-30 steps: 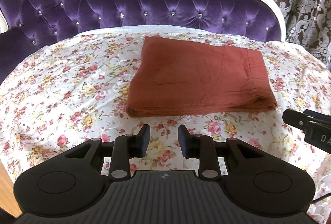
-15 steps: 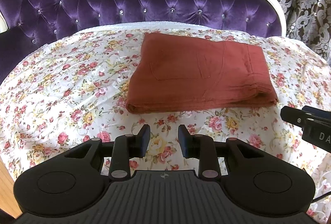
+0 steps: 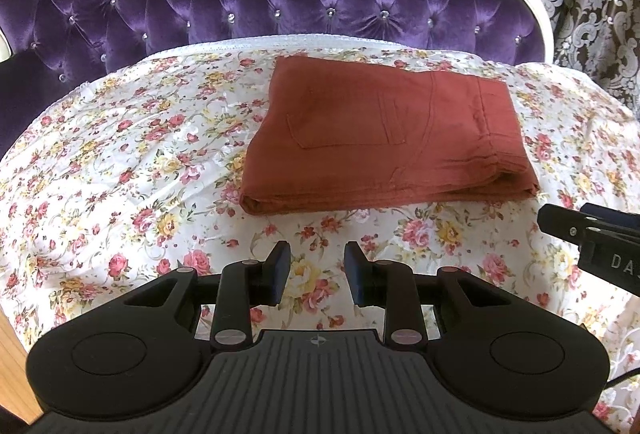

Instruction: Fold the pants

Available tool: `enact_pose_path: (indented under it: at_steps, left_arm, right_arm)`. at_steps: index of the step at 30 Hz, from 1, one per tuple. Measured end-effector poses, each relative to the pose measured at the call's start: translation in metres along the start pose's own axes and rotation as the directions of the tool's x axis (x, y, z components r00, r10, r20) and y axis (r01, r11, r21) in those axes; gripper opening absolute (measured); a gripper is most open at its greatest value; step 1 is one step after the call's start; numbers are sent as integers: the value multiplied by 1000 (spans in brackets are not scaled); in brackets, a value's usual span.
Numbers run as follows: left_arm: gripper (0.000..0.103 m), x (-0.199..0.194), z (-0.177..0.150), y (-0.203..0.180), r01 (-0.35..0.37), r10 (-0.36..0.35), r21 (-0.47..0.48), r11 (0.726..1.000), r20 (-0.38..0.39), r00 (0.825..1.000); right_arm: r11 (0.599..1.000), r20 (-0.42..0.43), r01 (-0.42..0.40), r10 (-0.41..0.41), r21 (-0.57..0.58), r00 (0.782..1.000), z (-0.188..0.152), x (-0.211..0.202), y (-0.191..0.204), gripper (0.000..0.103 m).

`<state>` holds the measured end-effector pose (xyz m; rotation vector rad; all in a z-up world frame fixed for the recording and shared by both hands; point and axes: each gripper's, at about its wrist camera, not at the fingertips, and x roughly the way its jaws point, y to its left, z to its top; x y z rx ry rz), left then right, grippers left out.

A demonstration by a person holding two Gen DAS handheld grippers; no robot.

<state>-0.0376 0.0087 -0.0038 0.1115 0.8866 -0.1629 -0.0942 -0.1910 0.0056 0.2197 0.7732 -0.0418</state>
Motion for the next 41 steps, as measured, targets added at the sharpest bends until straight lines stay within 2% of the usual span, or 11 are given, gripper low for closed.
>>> enact_pose_path:
  at_steps: [41]
  left_arm:
    - [30,21,2,-3,-13,14,15,1000,-42,999]
  right_arm:
    - [1000,-59,12,-10,28,998,0,24,-3,58]
